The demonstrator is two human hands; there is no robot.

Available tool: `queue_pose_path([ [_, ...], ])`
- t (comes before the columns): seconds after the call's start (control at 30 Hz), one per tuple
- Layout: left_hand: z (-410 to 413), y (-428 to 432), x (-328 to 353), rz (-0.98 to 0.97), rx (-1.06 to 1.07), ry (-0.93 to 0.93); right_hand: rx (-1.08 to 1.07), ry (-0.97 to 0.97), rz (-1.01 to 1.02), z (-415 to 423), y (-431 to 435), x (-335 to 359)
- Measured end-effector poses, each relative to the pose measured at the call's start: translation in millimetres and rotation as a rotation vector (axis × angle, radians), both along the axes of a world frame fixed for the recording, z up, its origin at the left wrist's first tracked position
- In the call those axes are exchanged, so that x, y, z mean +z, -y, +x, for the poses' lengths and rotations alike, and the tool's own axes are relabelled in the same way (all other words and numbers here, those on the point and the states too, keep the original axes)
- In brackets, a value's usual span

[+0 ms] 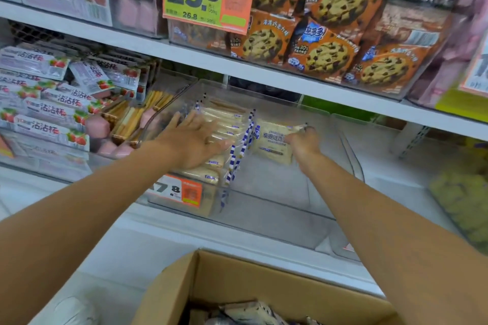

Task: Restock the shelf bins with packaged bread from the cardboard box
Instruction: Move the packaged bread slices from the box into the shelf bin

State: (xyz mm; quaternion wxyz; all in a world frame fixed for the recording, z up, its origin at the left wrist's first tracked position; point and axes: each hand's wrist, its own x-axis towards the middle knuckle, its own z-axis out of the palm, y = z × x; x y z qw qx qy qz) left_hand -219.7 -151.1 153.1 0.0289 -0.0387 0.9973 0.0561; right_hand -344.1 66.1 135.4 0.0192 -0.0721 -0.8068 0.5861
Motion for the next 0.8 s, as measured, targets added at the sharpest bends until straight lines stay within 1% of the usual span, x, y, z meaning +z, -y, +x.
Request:
queue_pose_path([
  [0.03,-0.9,3.9,-4.5,-0.005,-0.001,-0.006,-0.014,0.025,0.113,-9.7,2.4,-8.8],
  [0.07,-1.1,6.4,-7.1,-0.008,-0.006,-0.014,-0.047,0.027,0.157,-17.3,4.6,-16.1],
  [0.13,-0.2,6.2,-8.8,-0.005,-0.021,-0.025,-0.111,0.010,0.119,-28.4,7.3,-24.0],
  [0.2,0.1,4.1,-8.7,-0.002,-0.028,-0.024,-0.162,-0.059,0.097,-38.6,10.2,-28.1],
  [0.3,1.5,2.9,-6.8,0.011,-0.033,-0.014,-0.182,-0.114,0.136,-45.8,10.2,-32.6],
  [0.5,1.6,3.9,-7.1,0.045,-0.035,-0.012,-0.119,-0.129,0.160,-46.8,7.4,-39.2],
  [0.57,1.5,3.6,-7.2,0.047,-0.042,-0.014,-0.125,-0.177,0.195,-43.3,6.3,-38.9],
  [0.6,1.5,3.6,-7.4,0.045,-0.043,-0.017,-0.134,-0.246,0.286,-41.8,5.5,-38.2],
  [0.67,2.2,3.6,-7.3,0.046,-0.041,-0.016,-0.110,-0.397,0.582,-40.4,3.8,-36.7],
  [0.73,1.8,3.6,-7.4,0.051,-0.040,-0.014,-0.005,-0.507,0.843,-40.4,4.6,-37.3],
  [0.8,1.9,3.7,-7.7,0.055,-0.037,-0.017,0.060,-0.542,0.972,-40.7,7.6,-38.4],
])
